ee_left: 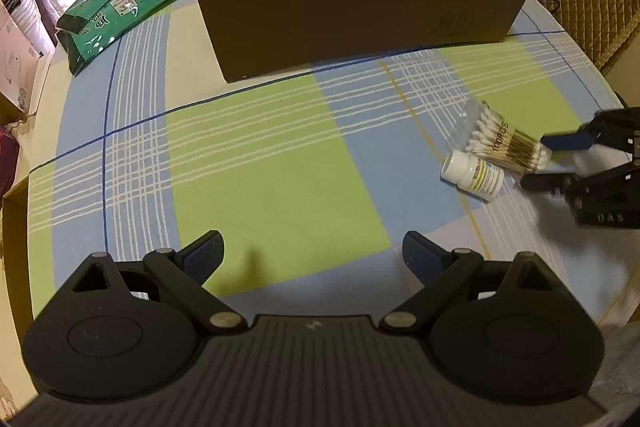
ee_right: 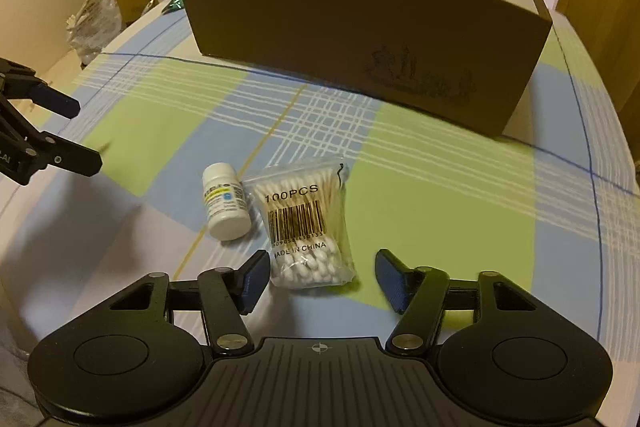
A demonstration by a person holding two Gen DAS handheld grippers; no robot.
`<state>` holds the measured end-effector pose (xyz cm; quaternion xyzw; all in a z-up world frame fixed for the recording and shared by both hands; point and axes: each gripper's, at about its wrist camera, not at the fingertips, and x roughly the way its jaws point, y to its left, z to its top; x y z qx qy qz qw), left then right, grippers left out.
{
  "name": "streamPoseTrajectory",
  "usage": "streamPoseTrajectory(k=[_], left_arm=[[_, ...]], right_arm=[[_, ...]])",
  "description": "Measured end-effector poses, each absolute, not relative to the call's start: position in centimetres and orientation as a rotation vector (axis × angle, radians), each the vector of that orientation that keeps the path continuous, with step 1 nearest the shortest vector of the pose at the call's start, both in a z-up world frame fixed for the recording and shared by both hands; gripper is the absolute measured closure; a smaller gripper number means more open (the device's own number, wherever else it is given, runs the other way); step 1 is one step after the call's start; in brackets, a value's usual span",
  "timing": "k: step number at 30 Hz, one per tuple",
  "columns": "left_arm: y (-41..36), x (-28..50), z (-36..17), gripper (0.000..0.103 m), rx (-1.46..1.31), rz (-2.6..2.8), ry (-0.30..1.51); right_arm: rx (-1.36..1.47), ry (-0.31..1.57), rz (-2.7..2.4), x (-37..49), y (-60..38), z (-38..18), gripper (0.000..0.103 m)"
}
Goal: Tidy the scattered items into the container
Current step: 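Lower the right gripper onto the cotton swab bag and grasp it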
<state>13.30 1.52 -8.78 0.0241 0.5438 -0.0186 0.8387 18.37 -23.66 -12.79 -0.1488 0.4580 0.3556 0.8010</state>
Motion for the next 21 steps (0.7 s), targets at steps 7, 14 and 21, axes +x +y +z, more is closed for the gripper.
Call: streamPoseTrajectory(k=[7, 14, 21], left_arm=[[1.6, 13.6, -8.9, 0.009, 0.050, -0.040, 1.156], [0.9, 13.9, -9.1, 0.009, 0.065, -0.075, 1.152], [0.5, 14.1, -9.0, 0.009, 0.080, -0.097, 1.144]], right_arm=[[-0.220, 1.064, 0.587, 19.6, -26.0, -12.3, 0.067], [-0.244, 1.073, 0.571, 18.6, -27.7, -11.0, 0.027], [-0.315, 0.994, 0.662, 18.6, -26.8, -11.4, 0.027]])
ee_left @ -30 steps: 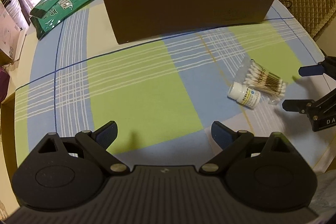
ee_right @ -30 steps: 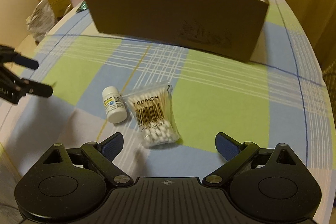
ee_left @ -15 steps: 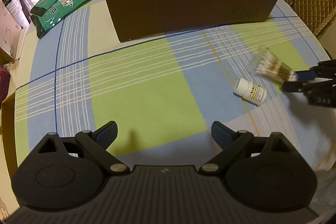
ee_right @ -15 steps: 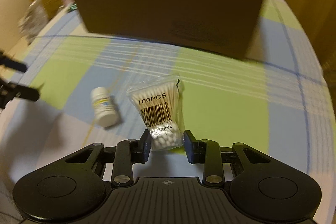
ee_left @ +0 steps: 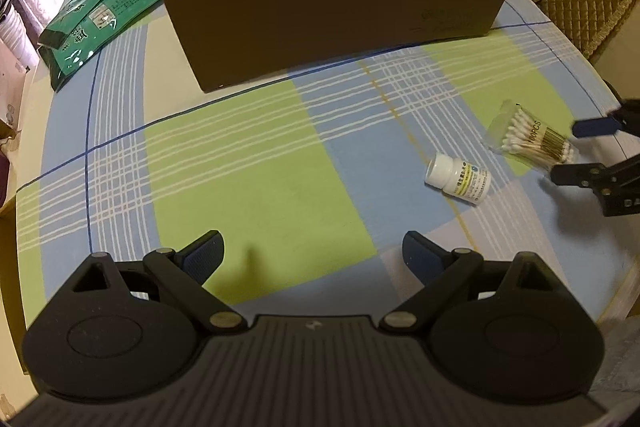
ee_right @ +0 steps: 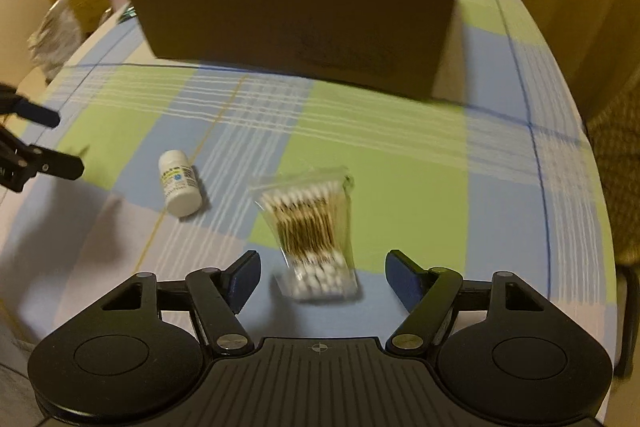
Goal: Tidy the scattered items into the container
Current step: 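Lower the right gripper onto the cotton swab bag and grasp it, then grasp the small white pill bottle with the left gripper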
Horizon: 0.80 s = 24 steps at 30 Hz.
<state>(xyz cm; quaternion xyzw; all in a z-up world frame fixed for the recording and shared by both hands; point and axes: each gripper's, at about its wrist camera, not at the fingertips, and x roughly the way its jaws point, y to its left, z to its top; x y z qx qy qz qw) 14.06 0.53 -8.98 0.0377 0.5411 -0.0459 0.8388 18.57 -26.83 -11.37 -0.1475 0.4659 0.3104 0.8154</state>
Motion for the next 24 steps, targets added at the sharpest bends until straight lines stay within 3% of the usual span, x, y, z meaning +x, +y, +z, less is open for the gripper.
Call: streamPoseTrajectory(k=[1, 2, 3, 4, 7, 8, 24], left_arm=[[0.5, 14.0, -9.0, 0.009, 0.080, -0.101, 1.143], [0.5, 14.0, -9.0, 0.009, 0.082, -0.105, 1.141], [0.4, 14.0, -9.0, 0.009, 0.086, -0.110, 1.140], [0.4, 13.9, -8.9, 0.009, 0.087, -0.114, 1.138], [0.3, 13.8, -8.9, 0.009, 0.085, -0.134, 1.124], [0.2, 13.7, -8.8, 0.009, 0.086, -0.143, 1.118], [-4.7, 15.4, -10.0, 0.010, 0.184, -0.401, 1.025]], right_arm=[[-0.329, 0.986, 0.679, 18.7, -26.4, -11.6, 0.027], [-0.342, 0.981, 0.689, 18.8, -26.1, -11.9, 0.035], [-0.348, 0.987, 0.703, 18.9, -25.8, -12.2, 0.056], [-0.349, 0.997, 0.706, 19.1, -25.6, -12.5, 0.061], [-0.319, 1.001, 0.691, 19.5, -25.9, -12.8, 0.063], [-0.302, 1.005, 0.682, 19.6, -26.2, -12.7, 0.073], [-0.082, 1.050, 0.519, 19.4, -31.9, -11.0, 0.076]])
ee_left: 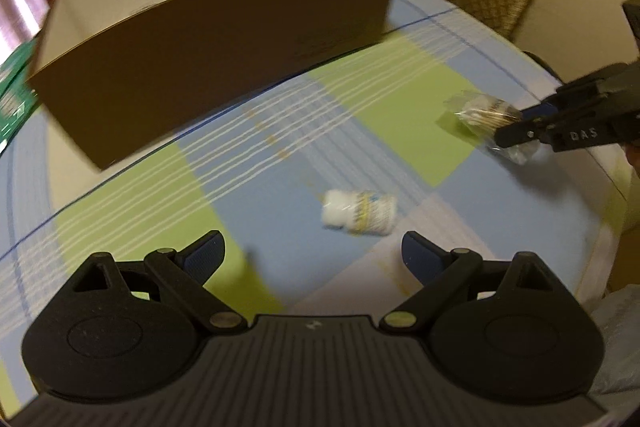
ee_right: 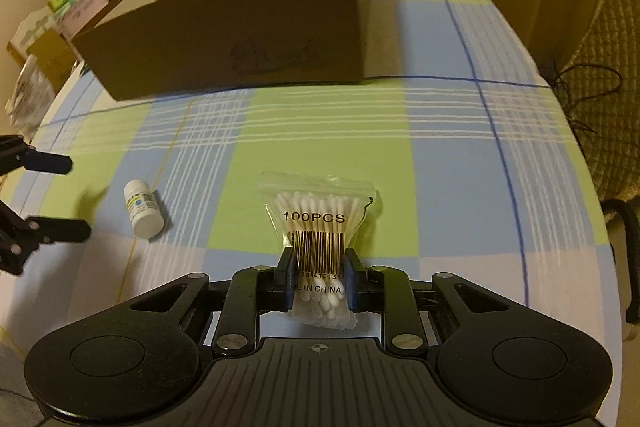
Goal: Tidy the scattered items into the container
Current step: 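Grasp the small white pill bottle with the left gripper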
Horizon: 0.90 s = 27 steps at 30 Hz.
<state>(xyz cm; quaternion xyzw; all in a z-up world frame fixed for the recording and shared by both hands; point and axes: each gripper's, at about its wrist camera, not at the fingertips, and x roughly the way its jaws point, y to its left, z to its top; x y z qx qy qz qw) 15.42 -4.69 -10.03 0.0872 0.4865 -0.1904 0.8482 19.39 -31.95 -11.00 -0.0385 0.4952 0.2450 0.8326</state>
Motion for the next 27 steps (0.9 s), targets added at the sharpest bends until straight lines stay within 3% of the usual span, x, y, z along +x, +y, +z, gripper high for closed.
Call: streamPoseTrajectory(k=[8, 14, 16, 27], left_arm=[[-6.9, 16.7, -11.9, 0.023, 0.205, -0.484, 1.023], [-7.4, 17.8, -13.0, 0.041, 0.191, -0.494, 1.053], [-7.7, 17.9, -13.2, 0.061, 0.190, -0.500, 1.061], [-7.1, 17.2, -11.9, 0.062, 0.197, -0.461, 1.047]], right_arm=[[-0.049, 1.054, 0.485, 18.6, -33.1, -11.0, 0.076], [-0.032, 1.055, 0.474, 18.2, -33.8, -11.1, 0.076], [-0.031, 1.054, 0.474, 18.1, -33.9, -11.0, 0.076], [-0.044, 1.040, 0.523, 18.4, -32.8, -10.3, 0.076]])
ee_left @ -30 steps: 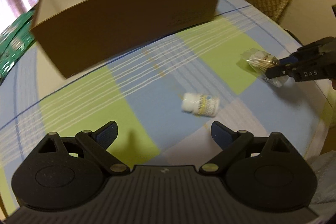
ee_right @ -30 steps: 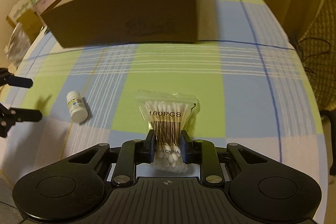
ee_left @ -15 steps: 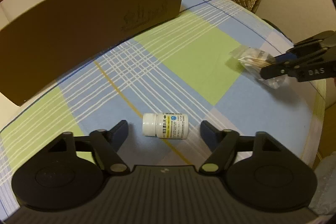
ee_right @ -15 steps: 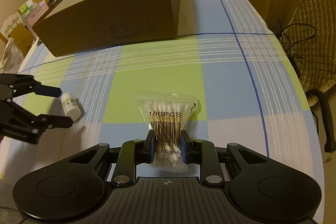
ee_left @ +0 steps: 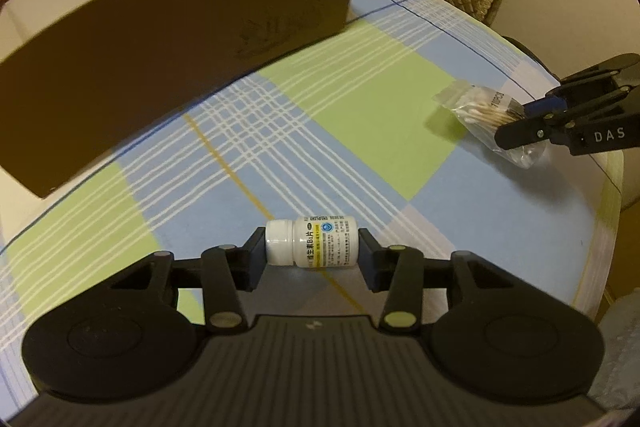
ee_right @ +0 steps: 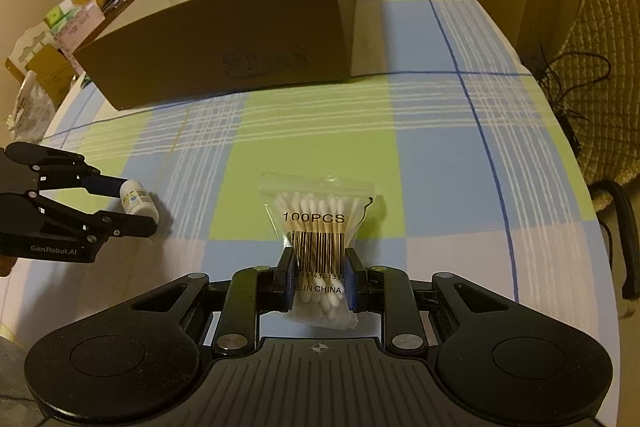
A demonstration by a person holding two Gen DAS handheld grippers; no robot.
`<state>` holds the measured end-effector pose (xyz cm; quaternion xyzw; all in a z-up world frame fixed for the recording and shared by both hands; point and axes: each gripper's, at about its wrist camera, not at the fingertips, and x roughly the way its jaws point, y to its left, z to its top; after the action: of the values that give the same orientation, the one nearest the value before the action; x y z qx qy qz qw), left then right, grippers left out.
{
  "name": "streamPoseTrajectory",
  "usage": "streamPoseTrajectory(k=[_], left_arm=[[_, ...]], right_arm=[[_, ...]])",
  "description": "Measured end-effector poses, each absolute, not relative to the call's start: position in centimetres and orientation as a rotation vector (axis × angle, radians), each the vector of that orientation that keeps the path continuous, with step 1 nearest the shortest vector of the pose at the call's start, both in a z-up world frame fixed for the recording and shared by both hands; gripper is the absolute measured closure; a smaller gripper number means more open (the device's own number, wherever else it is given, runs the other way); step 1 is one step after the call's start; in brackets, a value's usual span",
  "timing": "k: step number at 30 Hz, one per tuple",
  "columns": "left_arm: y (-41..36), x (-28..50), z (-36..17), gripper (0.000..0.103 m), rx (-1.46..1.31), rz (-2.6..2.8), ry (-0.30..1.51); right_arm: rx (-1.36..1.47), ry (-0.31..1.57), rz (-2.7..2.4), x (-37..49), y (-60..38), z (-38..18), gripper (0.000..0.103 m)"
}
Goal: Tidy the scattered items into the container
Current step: 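Grasp the small white pill bottle with the left gripper, then carry the pill bottle and swab bag with both grippers over the box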
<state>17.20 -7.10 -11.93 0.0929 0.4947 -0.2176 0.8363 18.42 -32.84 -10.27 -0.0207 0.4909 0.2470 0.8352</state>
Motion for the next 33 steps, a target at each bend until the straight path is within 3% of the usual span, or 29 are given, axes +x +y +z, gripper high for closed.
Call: streamPoseTrajectory(k=[21, 33], left_arm=[[-1.5, 15.9, -3.3, 0.062, 0.106, -0.300, 0.839], [-0.2, 19.0, 1.3, 0.062, 0.146, -0.297, 0.744]], right_arm=[[0.006, 0.904, 0.719, 20.5, -28.8, -4.4, 0.076], [-0.019, 0.783, 0.787, 24.8, -26.6, 0.4, 0.076]])
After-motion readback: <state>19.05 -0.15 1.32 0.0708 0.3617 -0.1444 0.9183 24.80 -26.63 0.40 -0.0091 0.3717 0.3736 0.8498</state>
